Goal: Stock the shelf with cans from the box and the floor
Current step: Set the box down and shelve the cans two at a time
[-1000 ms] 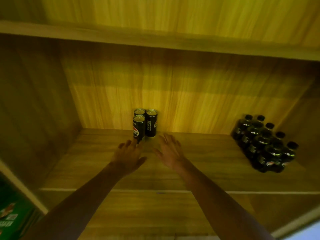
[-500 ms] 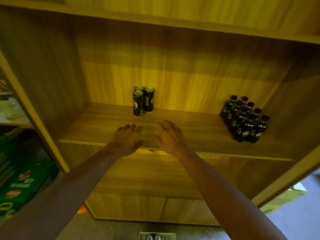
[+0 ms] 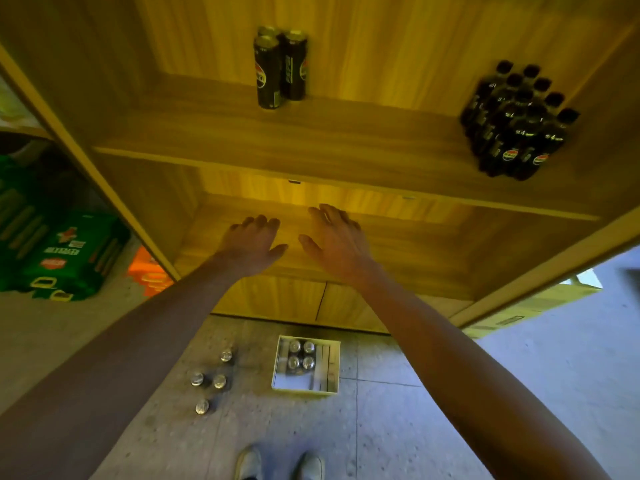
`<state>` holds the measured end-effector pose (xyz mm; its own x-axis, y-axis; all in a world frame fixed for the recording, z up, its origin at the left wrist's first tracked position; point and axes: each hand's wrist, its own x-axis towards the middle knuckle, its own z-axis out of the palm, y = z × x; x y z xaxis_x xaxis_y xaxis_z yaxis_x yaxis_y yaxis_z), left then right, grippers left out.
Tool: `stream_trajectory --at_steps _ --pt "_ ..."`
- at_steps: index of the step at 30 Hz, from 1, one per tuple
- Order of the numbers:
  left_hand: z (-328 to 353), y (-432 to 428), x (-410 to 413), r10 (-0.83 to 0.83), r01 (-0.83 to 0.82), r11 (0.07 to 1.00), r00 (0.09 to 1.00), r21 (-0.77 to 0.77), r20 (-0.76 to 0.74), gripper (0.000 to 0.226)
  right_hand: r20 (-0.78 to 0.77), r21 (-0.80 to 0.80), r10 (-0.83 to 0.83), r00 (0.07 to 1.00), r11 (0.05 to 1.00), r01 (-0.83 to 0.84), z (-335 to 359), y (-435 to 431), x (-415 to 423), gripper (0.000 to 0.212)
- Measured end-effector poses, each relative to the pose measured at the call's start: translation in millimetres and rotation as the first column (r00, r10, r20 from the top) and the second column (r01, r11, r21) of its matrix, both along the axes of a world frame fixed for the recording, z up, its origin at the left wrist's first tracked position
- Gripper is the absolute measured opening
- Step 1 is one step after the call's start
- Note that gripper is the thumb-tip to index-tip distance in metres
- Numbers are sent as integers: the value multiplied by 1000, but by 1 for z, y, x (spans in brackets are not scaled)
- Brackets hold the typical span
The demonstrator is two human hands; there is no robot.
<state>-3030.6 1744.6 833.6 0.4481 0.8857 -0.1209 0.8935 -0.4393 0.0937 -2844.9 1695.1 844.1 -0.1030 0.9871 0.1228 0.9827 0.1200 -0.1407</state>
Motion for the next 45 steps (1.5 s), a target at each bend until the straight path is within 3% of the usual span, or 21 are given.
stream_trajectory --at_steps 7,13,19,24,29,35,39,45 --pt "-147 -10 2 -61 57 984 998 -170 -16 62 -70 -160 -40 997 987 29 -161 -27 0 63" --pt "-367 -36 6 -36 36 943 999 -332 7 57 -87 -352 -136 987 931 98 -392 -66 5 59" --pt "-610 -77 18 -11 38 905 998 -423 65 51 -66 -446 -241 968 875 187 -629 -103 7 57" --pt "-734 -90 19 -21 60 897 995 -437 94 54 -84 -456 -267 960 867 202 -751 -118 12 59" --pt "-802 -91 19 -20 59 927 994 -370 107 65 -83 -456 -263 961 868 198 -820 -117 11 67" --pt "-839 -81 25 -32 73 954 989 -291 143 70 -167 -390 -310 936 893 226 -855 -101 10 59" --pt "-864 -86 27 55 21 963 960 -268 275 67 -328 -383 -404 854 883 271 -874 -99 6 56" --pt "-859 -88 29 201 -25 930 870 -366 451 69 -510 -395 -481 713 867 302 -871 -98 4 58"
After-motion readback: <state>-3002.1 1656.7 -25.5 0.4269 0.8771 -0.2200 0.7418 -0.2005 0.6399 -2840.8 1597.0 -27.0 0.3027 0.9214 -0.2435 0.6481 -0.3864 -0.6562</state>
